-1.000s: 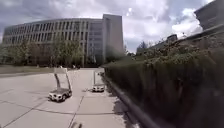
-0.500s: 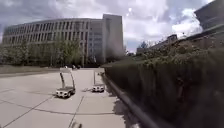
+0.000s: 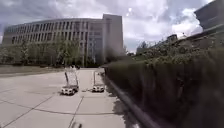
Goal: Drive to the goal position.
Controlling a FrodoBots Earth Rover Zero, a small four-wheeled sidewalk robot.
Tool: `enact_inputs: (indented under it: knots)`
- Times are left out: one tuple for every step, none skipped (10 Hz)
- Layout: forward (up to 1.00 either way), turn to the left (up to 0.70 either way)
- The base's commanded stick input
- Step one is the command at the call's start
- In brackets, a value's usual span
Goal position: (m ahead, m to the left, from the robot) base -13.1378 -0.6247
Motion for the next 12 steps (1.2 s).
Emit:
enact_inputs:
  knots:
    - [0.05, 0.0]
    - [0.05, 0.0]
    - [0.06, 0.0]
    - [0.06, 0.0]
    - [0.06, 0.0]
    - [0.06, 0.0]
    - [0.06, 0.0]
    - [0.06, 0.0]
    - [0.06, 0.0]
    - [0.06, 0.0]
    - [0.06, 0.0]
    - [0.06, 0.0]
